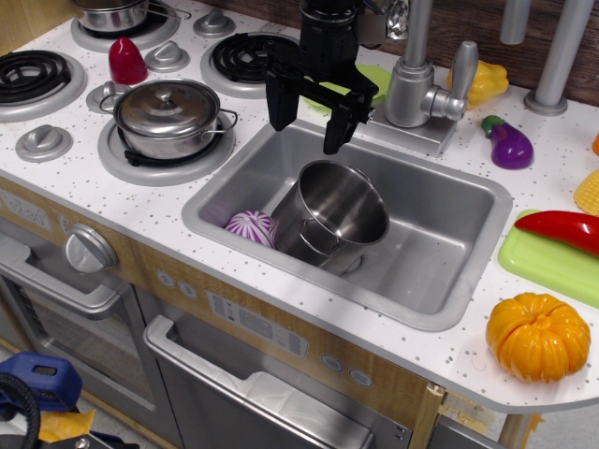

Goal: Pick up pot from sink

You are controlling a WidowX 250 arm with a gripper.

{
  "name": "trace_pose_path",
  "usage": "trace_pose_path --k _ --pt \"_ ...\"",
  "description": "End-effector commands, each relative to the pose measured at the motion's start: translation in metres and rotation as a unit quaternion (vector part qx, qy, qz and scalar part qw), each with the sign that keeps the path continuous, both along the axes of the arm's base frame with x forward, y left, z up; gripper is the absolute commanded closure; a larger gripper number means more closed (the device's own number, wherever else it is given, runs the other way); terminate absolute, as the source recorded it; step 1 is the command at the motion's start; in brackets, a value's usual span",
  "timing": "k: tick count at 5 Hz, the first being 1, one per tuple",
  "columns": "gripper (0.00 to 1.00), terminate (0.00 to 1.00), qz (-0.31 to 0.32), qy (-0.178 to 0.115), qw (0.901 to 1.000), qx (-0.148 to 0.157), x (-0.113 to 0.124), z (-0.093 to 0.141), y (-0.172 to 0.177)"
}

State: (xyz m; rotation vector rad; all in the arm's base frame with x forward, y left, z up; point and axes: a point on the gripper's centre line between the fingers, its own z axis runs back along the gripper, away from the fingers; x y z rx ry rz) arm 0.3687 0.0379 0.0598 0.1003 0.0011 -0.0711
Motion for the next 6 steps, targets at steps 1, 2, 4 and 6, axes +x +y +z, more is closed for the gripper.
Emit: trace_pose_path --k 1,2,4,6 --pt "0.00 0.00 0.000 0.000 1.0000 0.000 0.000 0.000 0.000" --pt "0.00 0.00 0.002 -0.018 0.9998 -0.011 -0.003 -0.017 0.000" --pt "0.00 0.00 0.012 -0.050 0.9985 -0.017 -0.004 -0.043 0.001" --pt "1.00 0.00 0.032 -0.061 0.9972 -0.029 -0.005 -0.053 0.000"
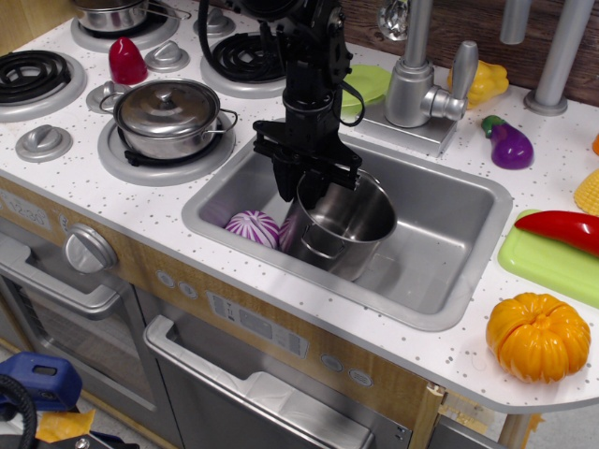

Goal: Pick up pot from sink

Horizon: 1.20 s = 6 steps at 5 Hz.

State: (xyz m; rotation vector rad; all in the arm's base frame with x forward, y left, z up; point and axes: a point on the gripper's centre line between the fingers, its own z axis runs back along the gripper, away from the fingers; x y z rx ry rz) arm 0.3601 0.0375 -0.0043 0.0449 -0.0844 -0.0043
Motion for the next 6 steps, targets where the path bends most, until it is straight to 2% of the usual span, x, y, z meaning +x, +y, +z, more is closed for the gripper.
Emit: trace_pose_path --k 1,2,3,4,5,6 --pt "1.00 0.00 0.011 -0.013 0.9998 -0.002 0.005 0.019 -0.004" --pt "1.00 0.00 0.026 -0.009 0.9995 0.017 0.007 0.046 -0.011" --pt "1.00 0.00 0.045 0.008 0.9989 0.007 0.010 0.074 -0.022" --pt "1.00 0.00 0.057 0.014 0.9982 0.012 0.013 0.097 -0.030" --pt "1.00 0.00 0.065 0.033 0.9973 0.006 0.016 0.123 -0.034" --pt "1.00 0.00 0.073 0.057 0.9956 0.010 0.016 0.140 -0.041"
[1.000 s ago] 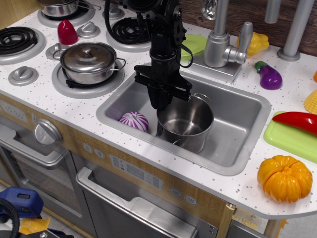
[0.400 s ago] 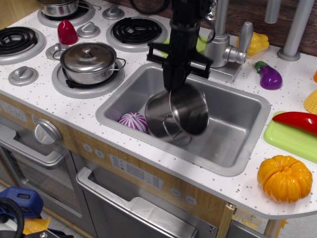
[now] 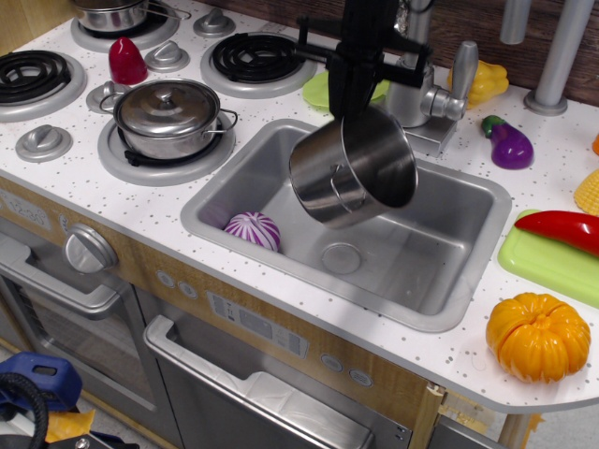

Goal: Pick up pot from sink

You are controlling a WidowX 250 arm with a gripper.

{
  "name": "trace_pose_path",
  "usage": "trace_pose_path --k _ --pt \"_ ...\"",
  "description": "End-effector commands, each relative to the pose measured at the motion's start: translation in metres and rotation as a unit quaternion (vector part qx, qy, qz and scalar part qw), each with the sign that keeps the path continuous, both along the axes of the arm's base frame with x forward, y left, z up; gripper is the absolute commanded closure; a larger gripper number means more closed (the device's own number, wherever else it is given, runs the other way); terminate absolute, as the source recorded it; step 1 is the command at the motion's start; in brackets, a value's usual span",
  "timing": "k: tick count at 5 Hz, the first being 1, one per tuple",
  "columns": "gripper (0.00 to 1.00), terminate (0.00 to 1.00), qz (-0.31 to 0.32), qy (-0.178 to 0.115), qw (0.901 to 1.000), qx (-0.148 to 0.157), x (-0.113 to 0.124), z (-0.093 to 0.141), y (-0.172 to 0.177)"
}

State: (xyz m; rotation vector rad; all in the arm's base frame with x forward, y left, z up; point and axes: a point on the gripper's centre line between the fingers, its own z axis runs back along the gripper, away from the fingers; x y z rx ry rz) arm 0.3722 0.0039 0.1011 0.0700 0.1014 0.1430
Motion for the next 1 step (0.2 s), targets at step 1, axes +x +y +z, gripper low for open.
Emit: trace_pose_path --k 1 --pt "1.00 1.00 -0.018 -0.030 0.9993 0.013 -0.0032 0.0447 -0.0125"
